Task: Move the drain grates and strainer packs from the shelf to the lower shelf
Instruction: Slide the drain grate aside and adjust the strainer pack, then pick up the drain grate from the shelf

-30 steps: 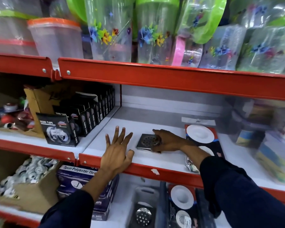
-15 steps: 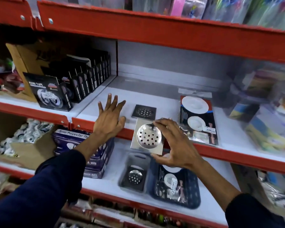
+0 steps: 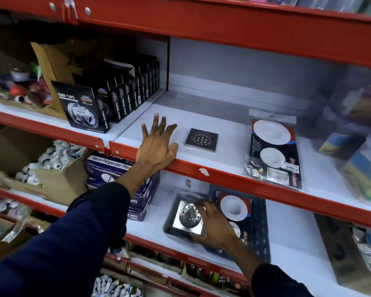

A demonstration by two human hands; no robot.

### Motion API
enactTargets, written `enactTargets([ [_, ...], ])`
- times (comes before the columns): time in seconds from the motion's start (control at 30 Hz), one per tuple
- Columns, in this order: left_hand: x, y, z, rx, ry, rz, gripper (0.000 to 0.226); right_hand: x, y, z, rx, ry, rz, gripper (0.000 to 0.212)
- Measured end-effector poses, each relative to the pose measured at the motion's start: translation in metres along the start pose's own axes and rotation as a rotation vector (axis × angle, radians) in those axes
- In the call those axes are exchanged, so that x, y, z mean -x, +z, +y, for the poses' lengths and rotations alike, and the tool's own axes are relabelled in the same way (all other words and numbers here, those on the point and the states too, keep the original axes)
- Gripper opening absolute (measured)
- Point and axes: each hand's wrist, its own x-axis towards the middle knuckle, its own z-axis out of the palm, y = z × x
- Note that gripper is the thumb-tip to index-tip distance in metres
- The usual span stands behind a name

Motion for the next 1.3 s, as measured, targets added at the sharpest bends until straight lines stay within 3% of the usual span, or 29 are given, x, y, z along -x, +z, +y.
enactTargets([
  [0.23,-0.004,0.004,-0.001,-0.008,-0.025,-0.009,0.067,-0.035,0.047,-0.011,0.137,0.082,-0.212,0.101],
  [0.43,-0.005,0.004,-0.003,0.004,-0.021,0.008,0.071,-0.036,0.042,-0.006,0.141,0.082,-0.256,0.103],
  [0.53,-0.005,0.005,-0.003,0.0,-0.021,0.01,0.07,-0.026,0.013,-0.012,0.048,-0.023,-0.051,0.085],
  [0.67,-0.004,0.007,-0.004,0.008,-0.006,0.028,0.068,-0.018,-0.035,-0.023,0.118,-0.38,0.569,0.037],
  [0.73,-0.003,0.008,-0.006,0.015,-0.001,0.039,0.068,-0.022,-0.064,-0.029,0.204,-0.484,0.76,0.032],
  [0.83,-0.003,0.009,-0.005,0.01,0.007,0.039,0.072,-0.037,-0.116,-0.039,0.238,-0.401,0.827,0.039],
  [0.97,-0.003,0.008,-0.003,-0.005,-0.011,0.033,0.074,-0.075,-0.173,-0.041,0.195,-0.079,0.688,0.051],
  [1.07,-0.004,0.007,-0.002,0.002,-0.02,0.022,0.075,-0.11,-0.198,-0.026,0.134,0.106,0.359,0.071],
  [1.2,-0.004,0.006,-0.002,0.02,-0.035,0.019,0.076,-0.147,-0.204,-0.002,0.119,0.171,-0.052,0.096],
  [1.3,-0.006,0.007,-0.004,0.016,-0.038,0.028,0.076,-0.158,-0.201,0.006,0.09,0.166,-0.094,0.094],
])
